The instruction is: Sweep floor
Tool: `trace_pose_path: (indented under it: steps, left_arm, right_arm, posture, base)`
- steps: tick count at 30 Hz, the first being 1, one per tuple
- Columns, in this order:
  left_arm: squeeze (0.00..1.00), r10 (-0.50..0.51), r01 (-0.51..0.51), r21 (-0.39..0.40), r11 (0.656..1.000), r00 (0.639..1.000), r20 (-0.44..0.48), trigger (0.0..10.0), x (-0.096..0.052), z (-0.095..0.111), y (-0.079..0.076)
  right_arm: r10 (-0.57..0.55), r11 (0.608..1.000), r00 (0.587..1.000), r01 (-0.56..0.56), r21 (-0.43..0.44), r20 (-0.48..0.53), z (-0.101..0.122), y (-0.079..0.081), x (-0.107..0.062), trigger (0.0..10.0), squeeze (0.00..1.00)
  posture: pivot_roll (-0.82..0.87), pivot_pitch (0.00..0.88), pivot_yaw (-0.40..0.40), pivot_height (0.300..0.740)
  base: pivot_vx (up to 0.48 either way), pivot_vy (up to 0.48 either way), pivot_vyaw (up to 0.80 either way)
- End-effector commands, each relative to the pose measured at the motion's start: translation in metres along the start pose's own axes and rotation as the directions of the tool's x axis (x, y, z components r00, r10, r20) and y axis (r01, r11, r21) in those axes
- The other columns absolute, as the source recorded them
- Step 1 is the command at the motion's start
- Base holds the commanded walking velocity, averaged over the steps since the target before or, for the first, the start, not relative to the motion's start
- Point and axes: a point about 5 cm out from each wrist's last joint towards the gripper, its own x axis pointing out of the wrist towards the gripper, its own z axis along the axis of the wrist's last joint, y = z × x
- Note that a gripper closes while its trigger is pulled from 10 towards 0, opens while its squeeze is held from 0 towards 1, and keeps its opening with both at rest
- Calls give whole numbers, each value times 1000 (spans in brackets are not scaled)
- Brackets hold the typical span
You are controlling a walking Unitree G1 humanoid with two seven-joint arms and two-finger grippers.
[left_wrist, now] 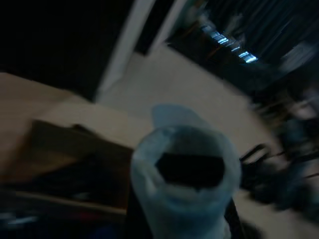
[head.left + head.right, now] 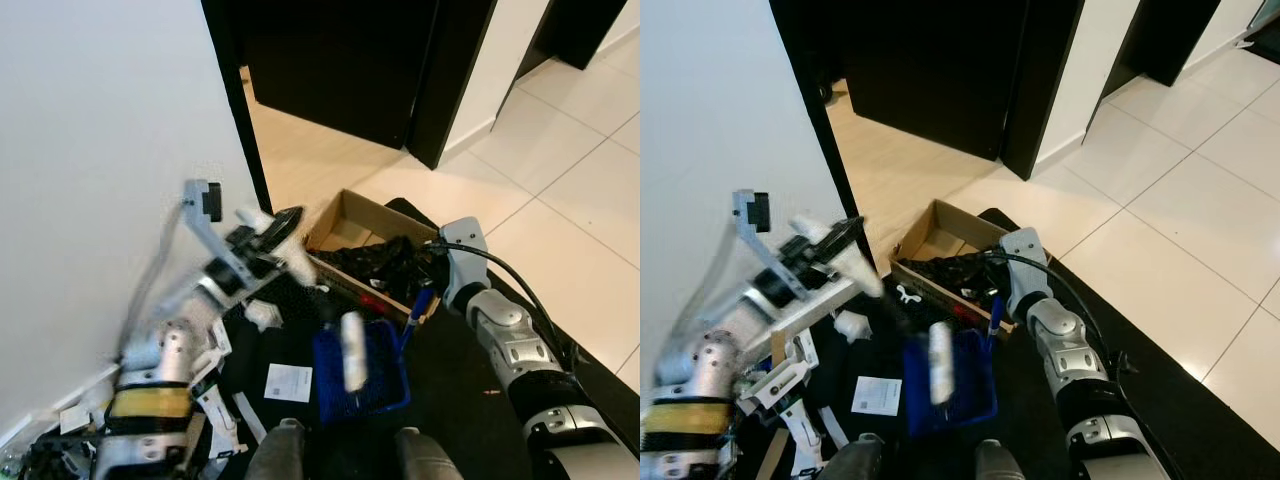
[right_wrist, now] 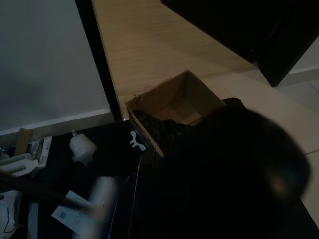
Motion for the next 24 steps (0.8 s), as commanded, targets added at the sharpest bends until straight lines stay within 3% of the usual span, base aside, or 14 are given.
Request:
trace_pose_path:
  steps: [1, 8, 11, 14, 16, 20, 21, 24]
  left_arm:
    - [0, 8, -8, 47, 999, 1000, -8, 10000, -4, -3, -1]
    - [0, 69, -68, 17, 998, 997, -17, 10000, -5, -20, 2]
    - [0, 177, -163, 108, 981, 975, -131, 10000, -13, -56, 16]
    - [0, 227, -202, 143, 969, 955, -189, 10000, -20, -74, 20]
    - [0, 273, -242, 148, 959, 931, -243, 10000, -27, -90, 24]
    - [0, 321, -292, 143, 946, 907, -273, 10000, -35, -103, 29]
    - [0, 355, -335, 117, 935, 898, -259, 10000, -37, -107, 31]
    - [0, 413, -439, -94, 894, 886, -210, 10000, -39, -114, 31]
  right_arm:
    - [7, 1000, 1000, -8, -5, -22, -7, 2, -2, 10000, 0]
    - [9, 1000, 1000, -9, -3, -22, -7, 3, -2, 10000, 0]
    - [7, 1000, 1000, -7, -3, -25, -7, 2, -2, 10000, 0]
    - [6, 1000, 1000, -6, -3, -26, -8, 2, -2, 10000, 0]
    - [6, 1000, 1000, -6, -2, -25, -7, 3, -2, 10000, 0]
    - [6, 1000, 1000, -6, 0, -24, -7, 3, -2, 10000, 0]
    - [5, 1000, 1000, -5, 0, -23, -7, 3, -2, 10000, 0]
    - [4, 1000, 1000, -4, 1, -22, -6, 3, -2, 10000, 0]
  posture:
    - [119, 177, 18, 740]
    - [114, 177, 17, 740]
    - [112, 182, 17, 740]
    - [108, 184, 16, 740]
    - [106, 187, 16, 740]
    - [105, 188, 16, 740]
    - [100, 190, 16, 740]
    - [103, 193, 14, 740]
  base:
    - [0, 0, 0]
    - [0, 0, 0]
    - [0, 0, 0]
    - [0, 0, 0]
    - [0, 0, 0]
    - [0, 0, 0]
    - [0, 0, 0]
    - [0, 0, 0]
